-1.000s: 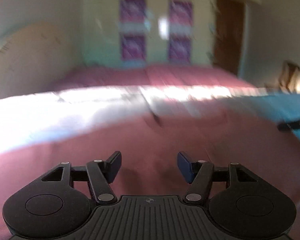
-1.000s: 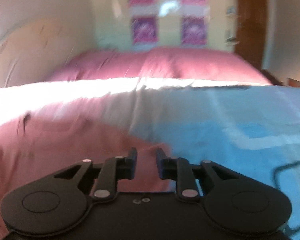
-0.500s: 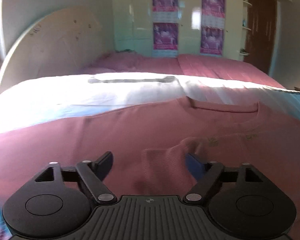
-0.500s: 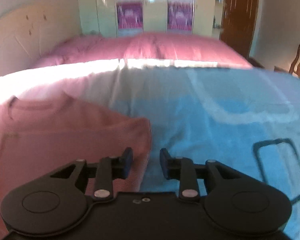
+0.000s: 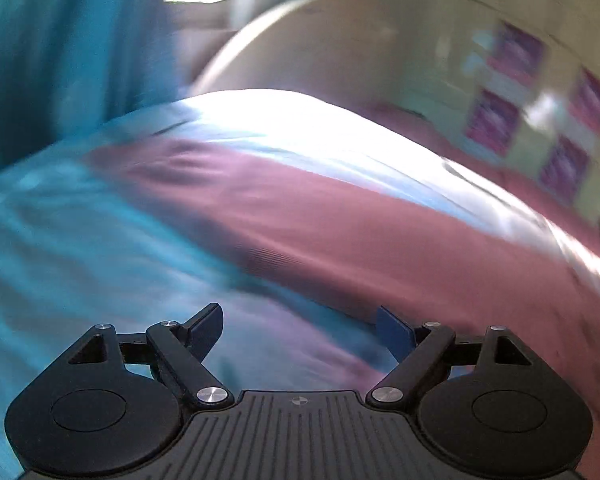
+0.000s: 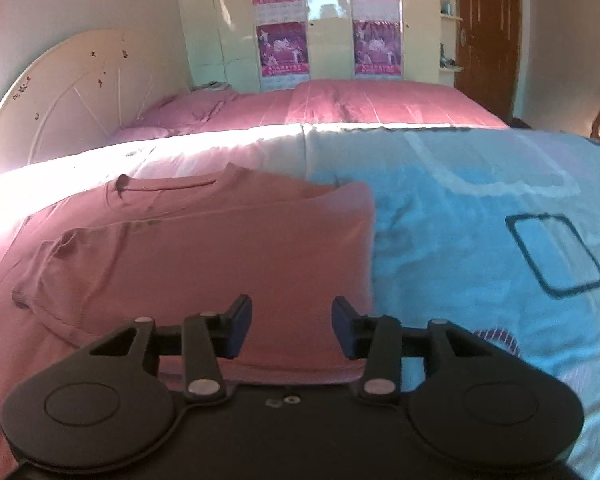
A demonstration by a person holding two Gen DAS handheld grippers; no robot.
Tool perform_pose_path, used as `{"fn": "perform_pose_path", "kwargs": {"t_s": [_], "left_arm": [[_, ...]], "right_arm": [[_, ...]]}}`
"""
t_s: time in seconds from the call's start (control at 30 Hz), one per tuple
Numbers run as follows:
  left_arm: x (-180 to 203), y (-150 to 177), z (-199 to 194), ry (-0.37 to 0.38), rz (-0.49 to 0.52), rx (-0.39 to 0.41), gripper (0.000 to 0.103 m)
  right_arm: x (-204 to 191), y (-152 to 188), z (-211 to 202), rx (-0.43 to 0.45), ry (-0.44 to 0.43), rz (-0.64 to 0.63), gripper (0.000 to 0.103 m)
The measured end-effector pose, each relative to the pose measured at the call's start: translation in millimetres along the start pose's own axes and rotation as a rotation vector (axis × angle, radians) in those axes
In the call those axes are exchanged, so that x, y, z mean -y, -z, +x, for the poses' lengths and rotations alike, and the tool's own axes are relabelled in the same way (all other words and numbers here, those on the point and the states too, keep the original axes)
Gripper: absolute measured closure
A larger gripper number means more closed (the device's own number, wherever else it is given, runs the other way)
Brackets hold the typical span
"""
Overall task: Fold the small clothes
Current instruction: 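Move the left gripper to the other sleeve and close on it, then fold the sleeve and shirt side across the body with the left gripper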
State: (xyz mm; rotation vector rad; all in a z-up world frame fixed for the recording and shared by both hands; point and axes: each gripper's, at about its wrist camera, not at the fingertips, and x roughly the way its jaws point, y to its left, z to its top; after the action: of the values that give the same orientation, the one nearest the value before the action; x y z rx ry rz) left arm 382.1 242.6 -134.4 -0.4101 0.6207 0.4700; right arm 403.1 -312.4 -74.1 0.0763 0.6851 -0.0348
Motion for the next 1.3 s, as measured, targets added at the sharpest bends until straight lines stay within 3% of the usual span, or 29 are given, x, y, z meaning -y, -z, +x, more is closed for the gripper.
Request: {"fn": "perform_pose_path", "kwargs": {"t_s": [0.13, 0.37, 0.5, 0.53, 0.57, 0.6, 0.7, 0.83, 0.9, 1.07, 1.3], "left_arm": [[-76, -25, 35, 0.017, -0.203, 0.005, 0.032], [-151, -70, 95, 0.085, -0.356, 0.042, 0.032], [-169, -88, 122, 0.138, -0.412, 0.047, 0.034], [-172, -91, 124, 0.147, -0.421, 0.049, 0.039], [-173, -93, 129, 0.139, -0.416, 0.048, 0.070], [-175, -96, 137, 0.136, -0.411, 0.026, 0.093], [-178, -90, 132, 0.161, -0.434, 0.047, 0.097], [-142, -95, 107, 0.234, -0.327, 0.102, 0.097], [-104, -98, 95, 0.292, -0.226, 0.117, 0.097], [8, -87, 67, 0.427, 0.044, 0.111, 0.097], [179, -40, 41, 0.480, 0.396, 0.055, 0.097]], "right_arm": [[-19, 5, -10, 0.002, 0.064, 0.017, 0.060], [-46, 1, -11, 0.013, 0.156, 0.178, 0.060], [-71, -3, -15, 0.029, 0.192, 0.171, 0.060], [-76, -3, -16, 0.029, 0.195, 0.166, 0.060], [-80, -4, -16, 0.030, 0.198, 0.162, 0.060], [-83, -4, -18, 0.031, 0.200, 0.161, 0.060], [-86, -2, -20, 0.027, 0.203, 0.169, 0.060], [-87, 0, -23, 0.031, 0.214, 0.146, 0.060], [-93, 1, -23, 0.039, 0.239, 0.083, 0.060], [-100, -2, -20, 0.053, 0.256, -0.029, 0.060], [-94, -8, -11, 0.066, 0.196, -0.102, 0.060]]}}
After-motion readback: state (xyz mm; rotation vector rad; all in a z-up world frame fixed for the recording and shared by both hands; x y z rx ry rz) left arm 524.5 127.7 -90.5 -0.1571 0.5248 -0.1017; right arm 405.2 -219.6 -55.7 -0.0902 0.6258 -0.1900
